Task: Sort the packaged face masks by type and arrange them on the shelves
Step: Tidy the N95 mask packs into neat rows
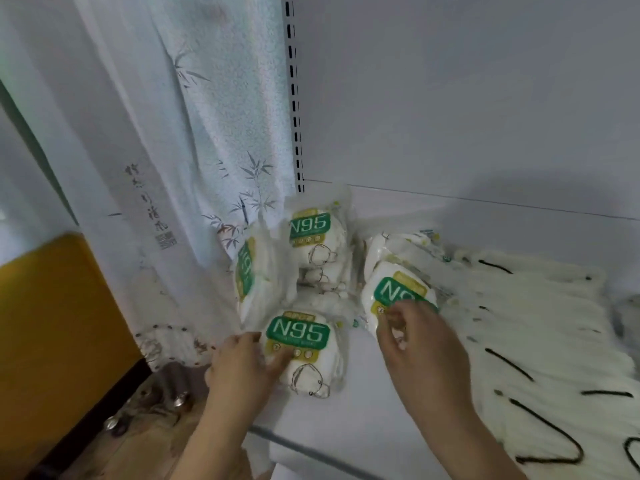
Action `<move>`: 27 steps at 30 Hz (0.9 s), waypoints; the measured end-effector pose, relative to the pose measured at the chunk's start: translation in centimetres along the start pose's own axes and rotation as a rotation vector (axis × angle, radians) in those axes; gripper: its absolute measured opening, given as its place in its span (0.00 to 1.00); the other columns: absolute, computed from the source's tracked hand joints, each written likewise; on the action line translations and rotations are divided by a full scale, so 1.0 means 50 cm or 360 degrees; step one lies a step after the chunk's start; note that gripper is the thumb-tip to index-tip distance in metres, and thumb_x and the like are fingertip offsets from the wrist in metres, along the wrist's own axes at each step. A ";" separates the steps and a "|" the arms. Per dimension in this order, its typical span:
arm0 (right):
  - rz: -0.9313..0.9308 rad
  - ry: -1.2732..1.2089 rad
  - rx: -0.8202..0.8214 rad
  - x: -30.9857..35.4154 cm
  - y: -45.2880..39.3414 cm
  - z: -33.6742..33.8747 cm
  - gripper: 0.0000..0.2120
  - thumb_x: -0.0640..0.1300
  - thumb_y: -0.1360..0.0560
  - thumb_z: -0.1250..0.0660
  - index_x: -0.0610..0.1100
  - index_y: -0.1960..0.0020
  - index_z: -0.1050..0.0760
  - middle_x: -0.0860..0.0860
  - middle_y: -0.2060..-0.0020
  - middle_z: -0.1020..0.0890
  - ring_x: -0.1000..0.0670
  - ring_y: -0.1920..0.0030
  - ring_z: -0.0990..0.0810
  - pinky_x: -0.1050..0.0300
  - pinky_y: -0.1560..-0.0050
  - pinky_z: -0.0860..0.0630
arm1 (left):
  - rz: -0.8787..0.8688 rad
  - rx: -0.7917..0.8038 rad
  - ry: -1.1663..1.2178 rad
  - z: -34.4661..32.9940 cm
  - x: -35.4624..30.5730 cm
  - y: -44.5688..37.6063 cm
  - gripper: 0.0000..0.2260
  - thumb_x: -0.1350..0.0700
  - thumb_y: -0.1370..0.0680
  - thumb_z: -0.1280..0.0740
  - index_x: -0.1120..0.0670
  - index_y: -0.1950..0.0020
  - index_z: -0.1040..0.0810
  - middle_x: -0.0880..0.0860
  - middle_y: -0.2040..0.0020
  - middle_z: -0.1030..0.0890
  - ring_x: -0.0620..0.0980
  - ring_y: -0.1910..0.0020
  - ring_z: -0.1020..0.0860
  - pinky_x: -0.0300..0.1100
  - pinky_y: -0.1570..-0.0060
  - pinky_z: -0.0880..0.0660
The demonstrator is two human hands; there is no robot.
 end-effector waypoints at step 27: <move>0.0015 -0.0072 -0.0198 0.018 -0.084 0.020 0.25 0.55 0.26 0.32 0.46 0.34 0.30 0.49 0.38 0.27 0.48 0.41 0.26 0.55 0.44 0.25 | -0.0203 -0.0537 0.1253 0.065 -0.109 -0.134 0.25 0.39 0.25 0.30 0.54 0.35 0.26 0.54 0.40 0.22 0.54 0.42 0.22 0.51 0.43 0.23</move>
Point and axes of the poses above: each hand's wrist, its own y-axis away from the middle knuckle, its own z-axis out of the back of the hand, x = y × z, the point moved 6 cm from there along -y, towards the middle knuckle
